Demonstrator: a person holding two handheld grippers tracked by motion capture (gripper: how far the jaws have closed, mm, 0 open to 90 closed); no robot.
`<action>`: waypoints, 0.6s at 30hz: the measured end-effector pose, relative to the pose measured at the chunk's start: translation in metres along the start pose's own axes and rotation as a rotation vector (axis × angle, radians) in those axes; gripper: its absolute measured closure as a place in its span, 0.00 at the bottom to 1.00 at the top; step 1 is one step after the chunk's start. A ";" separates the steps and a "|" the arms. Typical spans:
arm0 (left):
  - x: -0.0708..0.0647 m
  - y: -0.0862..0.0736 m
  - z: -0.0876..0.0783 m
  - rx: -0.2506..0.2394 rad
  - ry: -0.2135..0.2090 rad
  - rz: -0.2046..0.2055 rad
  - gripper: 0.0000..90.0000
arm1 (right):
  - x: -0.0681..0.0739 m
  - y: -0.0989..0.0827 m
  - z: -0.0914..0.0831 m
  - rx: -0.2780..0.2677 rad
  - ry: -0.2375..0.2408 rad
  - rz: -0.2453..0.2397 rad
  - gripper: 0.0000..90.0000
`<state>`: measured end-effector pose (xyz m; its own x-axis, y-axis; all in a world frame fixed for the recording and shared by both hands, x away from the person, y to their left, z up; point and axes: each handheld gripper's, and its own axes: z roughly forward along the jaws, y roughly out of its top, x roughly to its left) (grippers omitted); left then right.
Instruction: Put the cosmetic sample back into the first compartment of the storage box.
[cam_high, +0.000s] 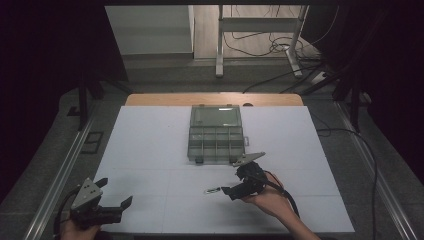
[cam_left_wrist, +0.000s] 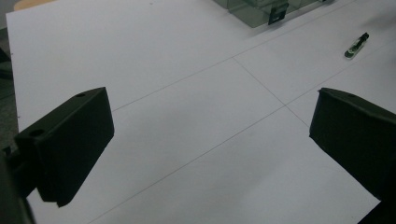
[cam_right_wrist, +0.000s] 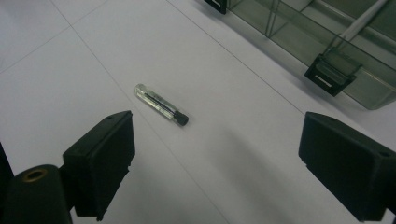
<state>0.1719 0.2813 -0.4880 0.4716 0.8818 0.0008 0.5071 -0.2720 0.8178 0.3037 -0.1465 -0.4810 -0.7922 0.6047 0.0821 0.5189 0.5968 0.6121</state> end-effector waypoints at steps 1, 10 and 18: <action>0.000 0.000 0.000 0.001 0.000 0.001 0.01 | 0.000 0.001 0.001 0.004 0.004 -0.003 0.14; 0.000 0.000 0.000 0.000 -0.001 0.001 0.01 | 0.000 0.005 0.008 0.023 0.020 -0.032 0.27; 0.000 0.000 0.000 -0.001 -0.001 -0.002 0.01 | 0.001 0.009 0.015 0.039 0.054 -0.052 0.36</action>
<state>0.1718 0.2816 -0.4879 0.4712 0.8820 -0.0015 0.5076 -0.2698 0.8183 0.3126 -0.1327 -0.4876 -0.8339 0.5438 0.0944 0.4883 0.6471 0.5855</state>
